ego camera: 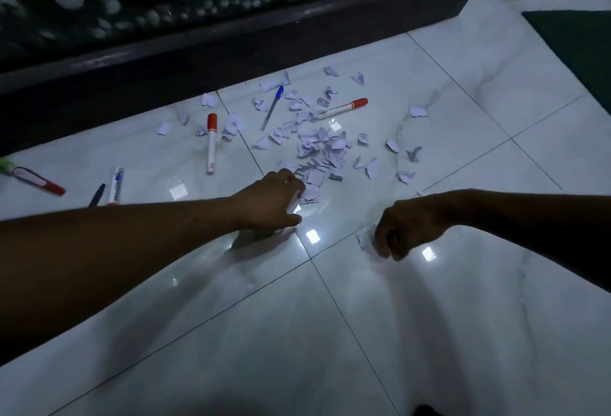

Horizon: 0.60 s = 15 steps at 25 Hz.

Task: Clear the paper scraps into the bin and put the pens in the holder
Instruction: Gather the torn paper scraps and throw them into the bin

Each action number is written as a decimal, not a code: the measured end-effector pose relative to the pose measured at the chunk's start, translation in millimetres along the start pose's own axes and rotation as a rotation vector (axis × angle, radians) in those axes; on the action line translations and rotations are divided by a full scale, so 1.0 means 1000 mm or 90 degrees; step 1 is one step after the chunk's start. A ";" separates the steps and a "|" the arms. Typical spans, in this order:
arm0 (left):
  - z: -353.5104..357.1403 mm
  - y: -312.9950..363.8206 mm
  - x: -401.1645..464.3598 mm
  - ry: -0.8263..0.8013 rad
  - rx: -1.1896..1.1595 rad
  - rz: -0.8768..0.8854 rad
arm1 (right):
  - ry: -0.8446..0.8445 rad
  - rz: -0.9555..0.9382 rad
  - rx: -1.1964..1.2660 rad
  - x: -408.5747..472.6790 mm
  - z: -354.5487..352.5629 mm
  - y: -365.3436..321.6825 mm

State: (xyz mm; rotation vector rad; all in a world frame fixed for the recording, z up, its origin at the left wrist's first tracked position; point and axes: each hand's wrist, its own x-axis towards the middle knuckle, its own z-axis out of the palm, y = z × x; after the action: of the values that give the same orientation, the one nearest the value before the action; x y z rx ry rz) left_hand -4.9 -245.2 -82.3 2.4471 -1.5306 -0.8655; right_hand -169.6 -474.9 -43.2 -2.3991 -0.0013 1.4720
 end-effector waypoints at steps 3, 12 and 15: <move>0.002 -0.002 -0.001 0.078 -0.006 0.017 | 0.038 -0.025 -0.032 0.008 0.009 0.006; -0.002 -0.016 0.010 0.143 -0.028 -0.159 | 0.374 0.051 -0.037 0.006 -0.042 0.039; -0.002 -0.018 0.023 0.089 -0.084 -0.219 | 0.470 0.247 0.010 -0.022 -0.033 0.094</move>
State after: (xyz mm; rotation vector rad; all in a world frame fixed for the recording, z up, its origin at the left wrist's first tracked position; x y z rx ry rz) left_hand 17.9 -256.4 -97.1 2.6489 -0.9903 -0.7942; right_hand -166.4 -576.1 -36.4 -2.8868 0.6678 0.6079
